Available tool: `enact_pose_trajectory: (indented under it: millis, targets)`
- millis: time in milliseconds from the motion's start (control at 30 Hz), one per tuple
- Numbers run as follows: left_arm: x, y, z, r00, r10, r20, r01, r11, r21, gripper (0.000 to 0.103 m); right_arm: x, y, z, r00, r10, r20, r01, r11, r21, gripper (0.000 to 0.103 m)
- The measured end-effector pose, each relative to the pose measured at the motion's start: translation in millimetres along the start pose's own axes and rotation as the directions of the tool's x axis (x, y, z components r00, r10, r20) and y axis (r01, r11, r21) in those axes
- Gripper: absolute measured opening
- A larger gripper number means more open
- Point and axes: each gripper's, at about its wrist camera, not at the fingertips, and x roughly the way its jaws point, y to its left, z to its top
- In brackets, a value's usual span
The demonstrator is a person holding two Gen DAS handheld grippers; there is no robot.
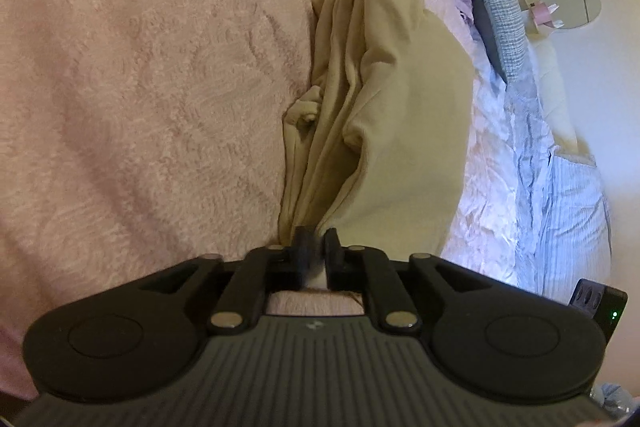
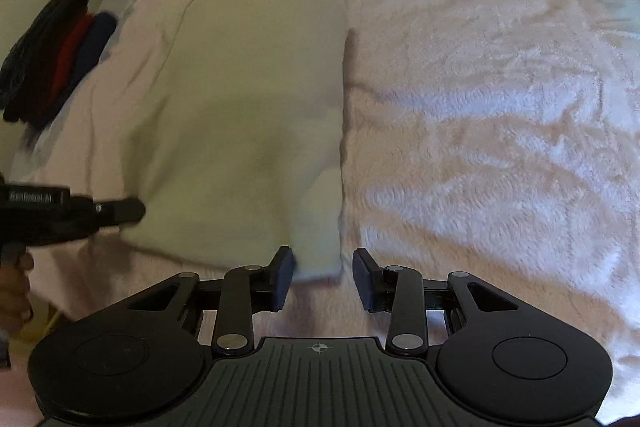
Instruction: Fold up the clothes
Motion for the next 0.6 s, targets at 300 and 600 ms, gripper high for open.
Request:
enact_pose_trajectory:
  millis: [300,600]
  targets:
    - [-43,-62,67,0.979,0.049,0.2,-0.082,0.984,0.158,0.016,-21,-25,75,0.968,-0.005,0.252,-0.011,0.998,0.059,0.037]
    - [62,-97,128,0.972,0.053,0.229,-0.114,0.958,0.263,0.016,40,-26,131,0.937,0.116,0.33,-0.121,0.993,-0.004,0.037]
